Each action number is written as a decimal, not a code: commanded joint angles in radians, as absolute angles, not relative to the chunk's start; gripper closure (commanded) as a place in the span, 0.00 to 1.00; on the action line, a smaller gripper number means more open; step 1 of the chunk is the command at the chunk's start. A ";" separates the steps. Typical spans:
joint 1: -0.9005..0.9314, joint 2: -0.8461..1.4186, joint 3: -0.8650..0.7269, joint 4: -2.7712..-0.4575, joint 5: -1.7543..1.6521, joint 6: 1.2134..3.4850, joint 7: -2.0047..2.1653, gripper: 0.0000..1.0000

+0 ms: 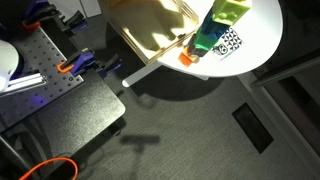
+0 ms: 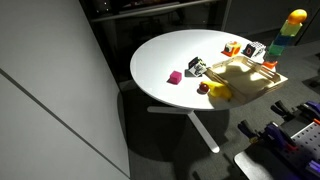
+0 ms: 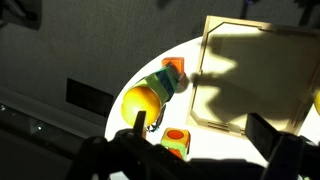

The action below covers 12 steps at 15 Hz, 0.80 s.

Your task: Take the orange off of the stack of blocks

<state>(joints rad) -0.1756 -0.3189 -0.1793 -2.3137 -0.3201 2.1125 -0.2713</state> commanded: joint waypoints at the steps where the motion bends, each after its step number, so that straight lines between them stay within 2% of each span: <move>1: -0.167 -0.256 -0.198 -2.256 -0.284 2.159 -0.286 0.00; 12: -0.183 -0.100 -0.227 -2.152 -0.202 2.210 -0.309 0.00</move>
